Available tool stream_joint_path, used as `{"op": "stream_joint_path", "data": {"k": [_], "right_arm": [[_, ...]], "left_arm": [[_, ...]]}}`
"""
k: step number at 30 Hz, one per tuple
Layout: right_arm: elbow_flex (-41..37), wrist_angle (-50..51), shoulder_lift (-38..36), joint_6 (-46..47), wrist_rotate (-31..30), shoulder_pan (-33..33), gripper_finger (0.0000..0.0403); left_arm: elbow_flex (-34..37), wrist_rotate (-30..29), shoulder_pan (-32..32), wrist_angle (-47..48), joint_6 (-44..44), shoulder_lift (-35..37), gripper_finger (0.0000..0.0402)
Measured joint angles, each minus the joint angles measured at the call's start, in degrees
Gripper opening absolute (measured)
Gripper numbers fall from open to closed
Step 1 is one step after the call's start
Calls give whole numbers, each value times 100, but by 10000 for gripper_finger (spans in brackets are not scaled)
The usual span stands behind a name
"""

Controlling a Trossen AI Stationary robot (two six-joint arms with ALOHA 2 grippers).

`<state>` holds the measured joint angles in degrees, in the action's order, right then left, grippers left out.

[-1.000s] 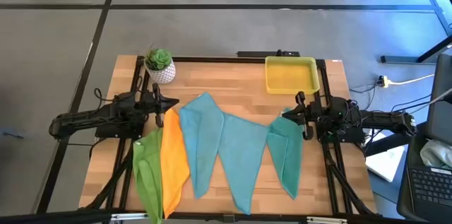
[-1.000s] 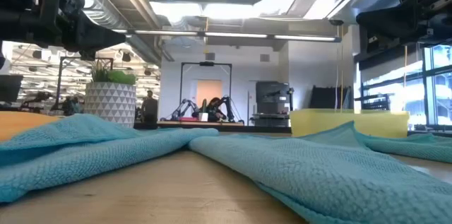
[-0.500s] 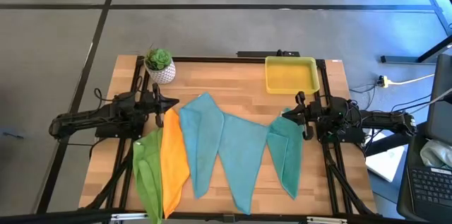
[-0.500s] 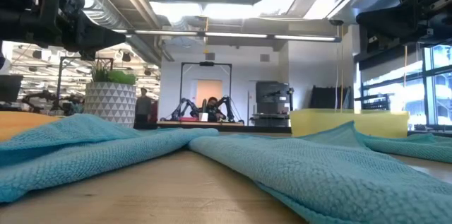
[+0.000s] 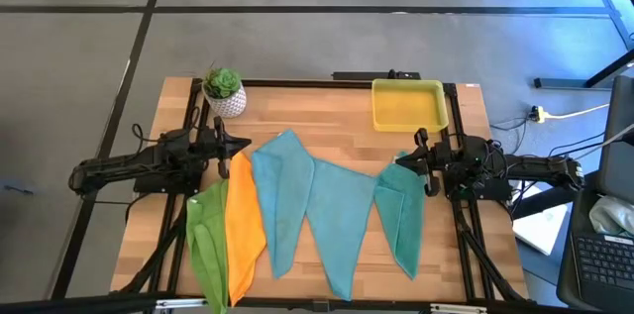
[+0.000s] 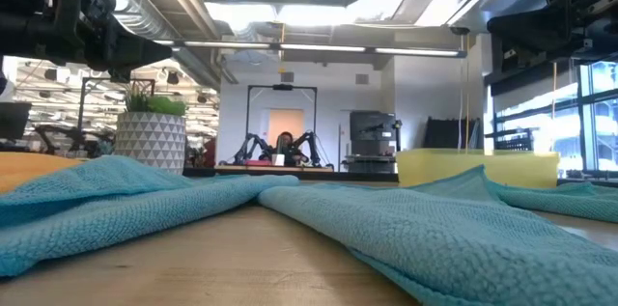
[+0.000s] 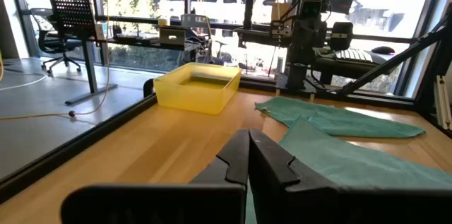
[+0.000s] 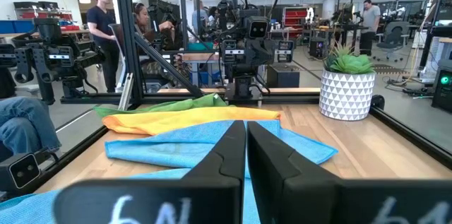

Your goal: Fold microfiber towels

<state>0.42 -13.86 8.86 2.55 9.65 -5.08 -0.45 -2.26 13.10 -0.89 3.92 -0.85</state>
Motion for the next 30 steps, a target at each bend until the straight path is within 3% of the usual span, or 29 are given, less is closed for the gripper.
{"op": "stream_joint_path", "data": {"k": [14,17,22,25,30], "right_arm": [[-2,-2,0,-158,-408,-5,19],[-2,-318,35,-733,-787,-5,19],[205,-1474,80,16,-1675,-9,19],[963,-781,299,-130,-1711,-7,19],[2631,1328,1318,-131,-1945,-7,19]], "left_arm": [[0,-2,0,0,0,-2,0],[1,-1,0,0,0,-1,0],[1,-2,0,0,0,0,0],[2,0,0,0,0,-2,0],[2,0,0,0,0,0,0]]}}
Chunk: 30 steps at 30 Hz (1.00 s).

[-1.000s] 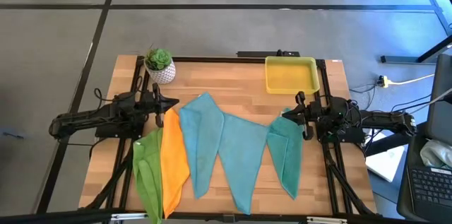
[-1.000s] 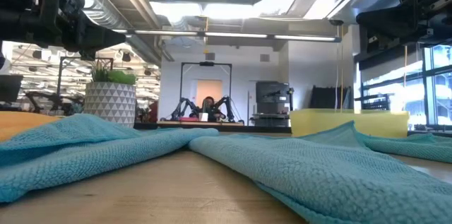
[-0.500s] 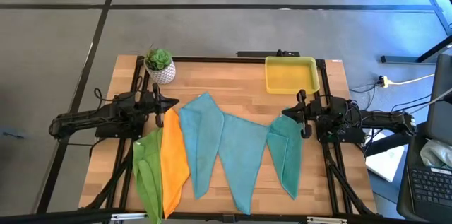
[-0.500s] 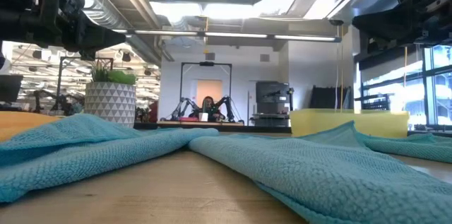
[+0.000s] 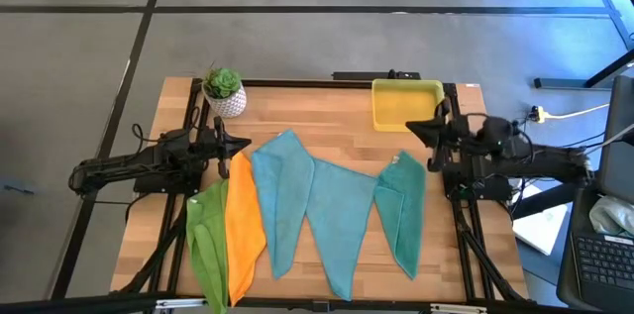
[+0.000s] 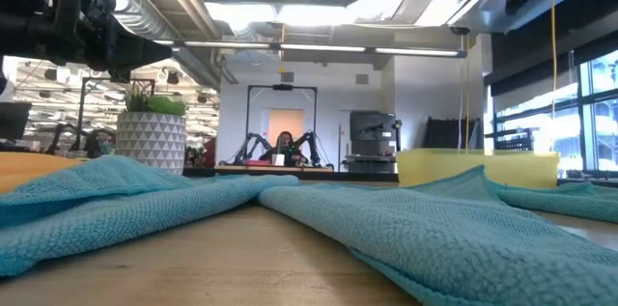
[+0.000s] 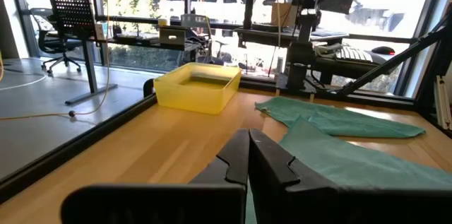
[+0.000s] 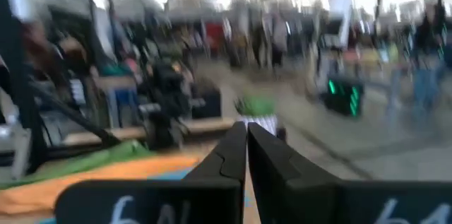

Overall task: Fold microfiber towels
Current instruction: Fold the right blue microfiber towel

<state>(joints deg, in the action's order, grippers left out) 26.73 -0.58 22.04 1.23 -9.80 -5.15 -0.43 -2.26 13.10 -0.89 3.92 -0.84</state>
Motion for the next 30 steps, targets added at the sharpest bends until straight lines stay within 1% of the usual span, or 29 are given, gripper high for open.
{"op": "stream_joint_path", "data": {"k": [2,4,6,8,10,13,15,16,17,20,22,25,28,30], "right_arm": [[675,770,527,451,-276,0,19],[1264,1639,1064,1106,-627,0,19],[1750,2172,1558,1824,-918,0,19],[2155,2339,1947,2184,-1105,0,19],[2504,2227,2255,2468,-1093,0,19],[2984,2131,2624,3077,-790,0,19],[3317,2021,2788,3351,-649,2,19],[3471,2007,2854,3438,-585,1,19],[3604,2000,2907,3476,-472,2,19],[3921,2004,3036,3392,-129,3,19],[4062,2006,3093,3251,-66,7,19],[4162,1957,3155,3296,-64,4,19],[4145,1772,3174,3125,-105,0,19],[4148,1787,3192,2850,-240,-17,19]], "left_arm": [[-2,-1,0,0,0,-1,0],[-2,-23,0,0,-2,0,0],[-2,-237,0,-33,-51,0,0],[-1,-416,0,-81,-167,0,0],[-1,-507,0,-163,-155,-2,0],[0,-466,0,-236,166,0,0],[0,-463,0,-255,216,0,0],[-1,-460,0,-344,461,-4,0],[-1,-441,0,-535,958,-4,0],[-2,-430,0,-1303,2768,-2,0],[-1,-766,2,-1849,3613,-2,0],[-2,-1074,2,-2501,4883,-2,0],[-2,-1644,2,-3103,5546,0,0],[-2,-2098,0,-3433,5517,-2,0]]}}
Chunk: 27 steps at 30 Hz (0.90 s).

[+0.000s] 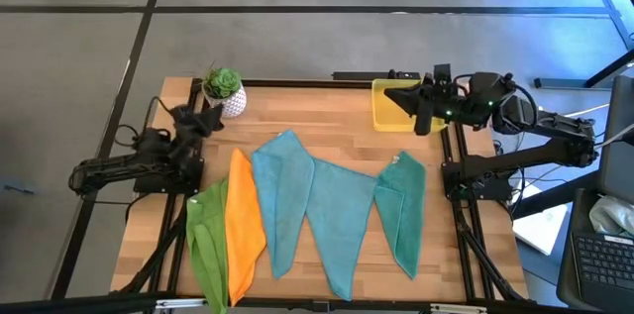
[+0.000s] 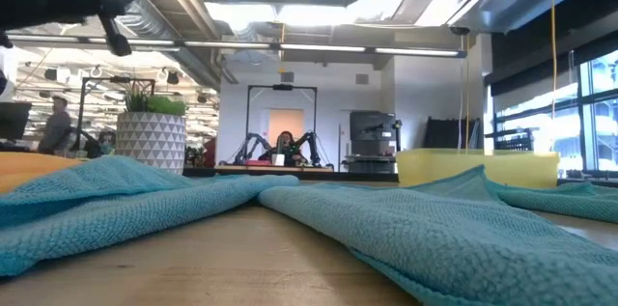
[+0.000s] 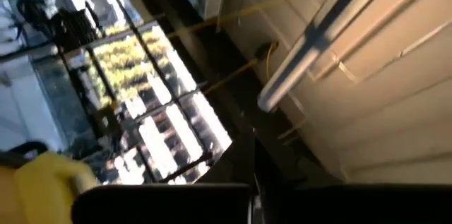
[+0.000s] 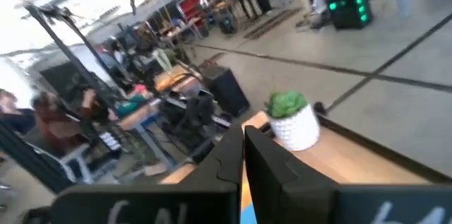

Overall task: Fold microfiber towels
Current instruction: Fold the right blue microfiber towel

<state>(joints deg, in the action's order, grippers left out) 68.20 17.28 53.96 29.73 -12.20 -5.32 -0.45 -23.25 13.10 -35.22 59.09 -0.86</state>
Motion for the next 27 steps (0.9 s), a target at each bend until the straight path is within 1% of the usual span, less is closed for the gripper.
{"op": "stream_joint_path", "data": {"k": [2,4,6,8,10,14,17,20,23,27], "right_arm": [[0,351,28,-205,42,-66,20],[-2,869,91,-242,342,-173,26],[-4,1493,211,-50,694,-282,36],[-4,2046,395,82,1014,-360,52],[-11,2532,620,124,1309,-439,69],[-13,3524,1055,66,1962,-569,98],[-13,4202,1376,-9,2357,-584,111],[-13,4813,1630,-75,2738,-584,114],[-17,5153,1800,-177,2941,-582,114],[-324,4973,1826,-87,3173,-582,114]], "left_arm": [[-11,-310,2,-488,-266,4,0],[-173,-233,2,-562,-533,-3,0],[-580,-78,0,-281,-659,-86,0],[-1170,88,0,466,-802,-355,0],[-1869,255,0,1244,-1051,-835,0],[-3272,740,0,2209,-1885,-1995,0],[-4185,1123,0,2664,-2463,-2865,0],[-4948,1430,0,2936,-2845,-3613,0],[-5594,1830,0,3183,-3078,-4304,0],[-6309,2411,0,3537,-3242,-5195,0]]}}
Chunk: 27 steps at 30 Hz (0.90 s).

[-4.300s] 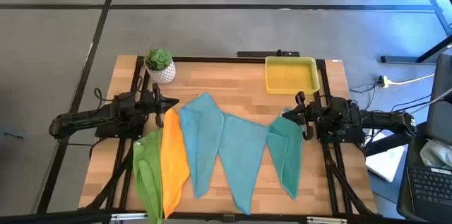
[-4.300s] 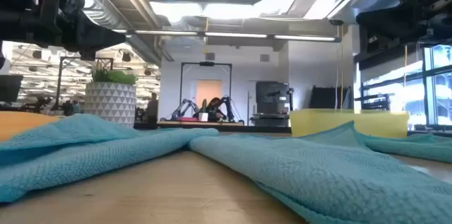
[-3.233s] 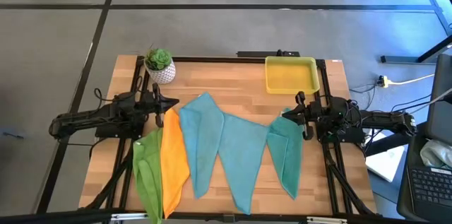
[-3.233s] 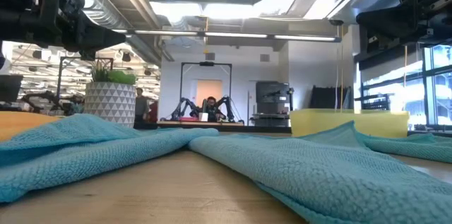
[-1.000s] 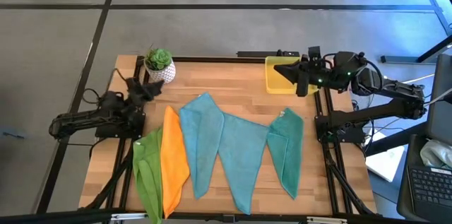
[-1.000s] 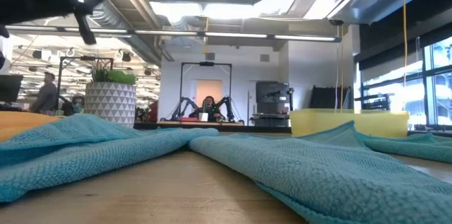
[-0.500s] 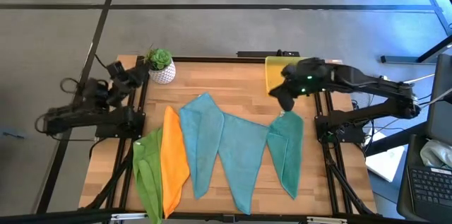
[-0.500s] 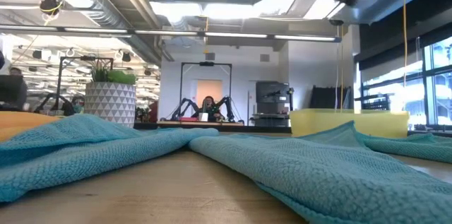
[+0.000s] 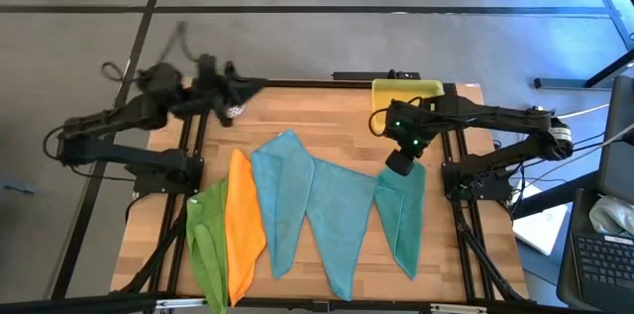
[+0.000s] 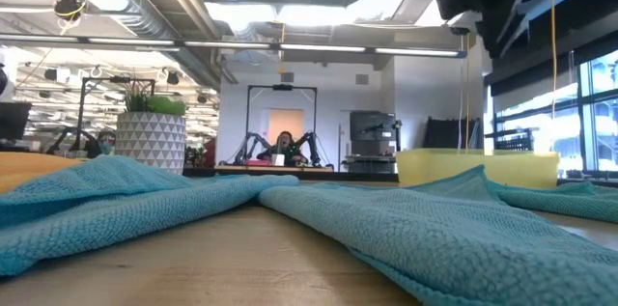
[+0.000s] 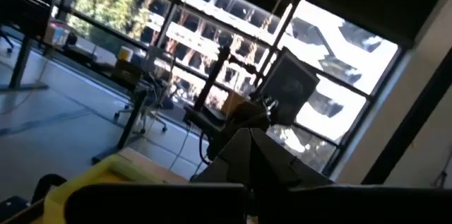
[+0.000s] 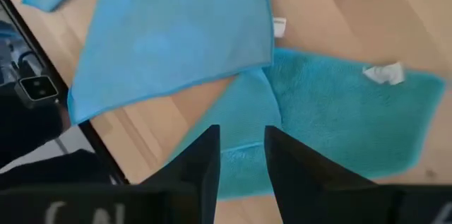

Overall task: Fold microfiber towels
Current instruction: Fold the right blue microfiber towel

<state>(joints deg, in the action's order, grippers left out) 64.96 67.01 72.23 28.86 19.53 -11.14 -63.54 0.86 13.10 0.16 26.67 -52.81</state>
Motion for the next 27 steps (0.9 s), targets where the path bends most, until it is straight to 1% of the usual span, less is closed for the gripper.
{"op": "stream_joint_path", "data": {"k": [4,9,17,22,27], "right_arm": [[-564,-374,-91,379,52,9,114],[-1171,-906,-281,986,331,213,114],[-1684,-1479,-356,1709,359,920,114],[-2008,-1747,-356,1872,318,1423,114],[-2045,-1814,-356,1905,259,1821,113]], "left_arm": [[-445,450,-2,62,-183,-602,0],[-553,679,-4,97,-327,-925,0],[-554,726,-4,71,-330,-969,0],[-554,732,-7,104,-332,-969,0],[-554,739,-7,284,-300,-969,0]]}}
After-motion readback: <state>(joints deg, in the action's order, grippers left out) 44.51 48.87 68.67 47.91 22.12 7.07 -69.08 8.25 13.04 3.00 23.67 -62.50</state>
